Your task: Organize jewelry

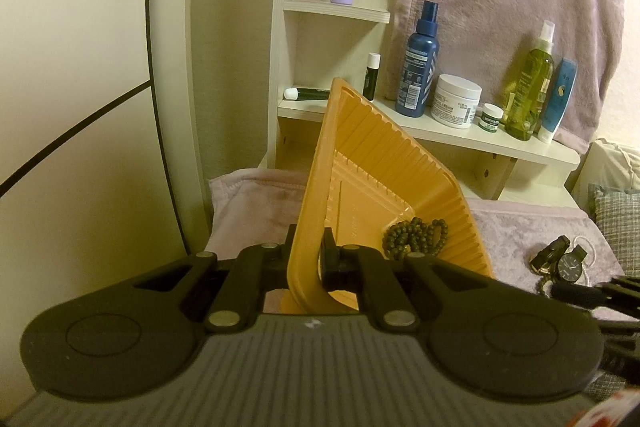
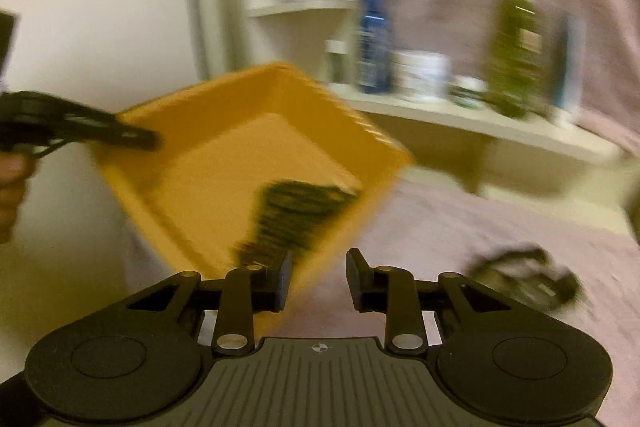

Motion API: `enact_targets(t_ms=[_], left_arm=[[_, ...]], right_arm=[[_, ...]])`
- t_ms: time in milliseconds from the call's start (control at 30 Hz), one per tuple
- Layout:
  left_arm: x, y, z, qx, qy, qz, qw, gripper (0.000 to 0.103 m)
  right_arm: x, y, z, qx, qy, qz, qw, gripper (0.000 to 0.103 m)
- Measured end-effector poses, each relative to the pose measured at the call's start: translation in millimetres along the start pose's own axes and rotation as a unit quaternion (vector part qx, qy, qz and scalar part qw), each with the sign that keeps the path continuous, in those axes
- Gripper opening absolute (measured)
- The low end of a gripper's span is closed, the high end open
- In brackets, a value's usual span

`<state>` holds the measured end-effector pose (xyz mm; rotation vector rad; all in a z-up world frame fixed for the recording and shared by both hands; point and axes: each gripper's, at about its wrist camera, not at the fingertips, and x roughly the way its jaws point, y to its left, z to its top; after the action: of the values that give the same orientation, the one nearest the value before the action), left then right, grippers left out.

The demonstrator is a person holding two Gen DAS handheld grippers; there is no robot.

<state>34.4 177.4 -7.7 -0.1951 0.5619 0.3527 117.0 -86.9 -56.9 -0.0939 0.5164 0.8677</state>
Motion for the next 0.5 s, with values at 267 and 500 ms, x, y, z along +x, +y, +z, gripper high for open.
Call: enact_targets(t_ms=[267, 500], left_arm=[[-0.1, 0.2, -0.2, 0.000, 0.000, 0.000, 1.0000, 0.007], [-0.1, 0.7, 0.3, 0.002, 0.000, 0.001, 1.0000, 0.007]], right_arm=[[-12.5, -57.1, -22.6, 0.059, 0.022, -0.124, 0.990, 0.029], [3.6, -64.1, -24.1, 0.045, 0.044, -0.134, 0.989, 0.025]])
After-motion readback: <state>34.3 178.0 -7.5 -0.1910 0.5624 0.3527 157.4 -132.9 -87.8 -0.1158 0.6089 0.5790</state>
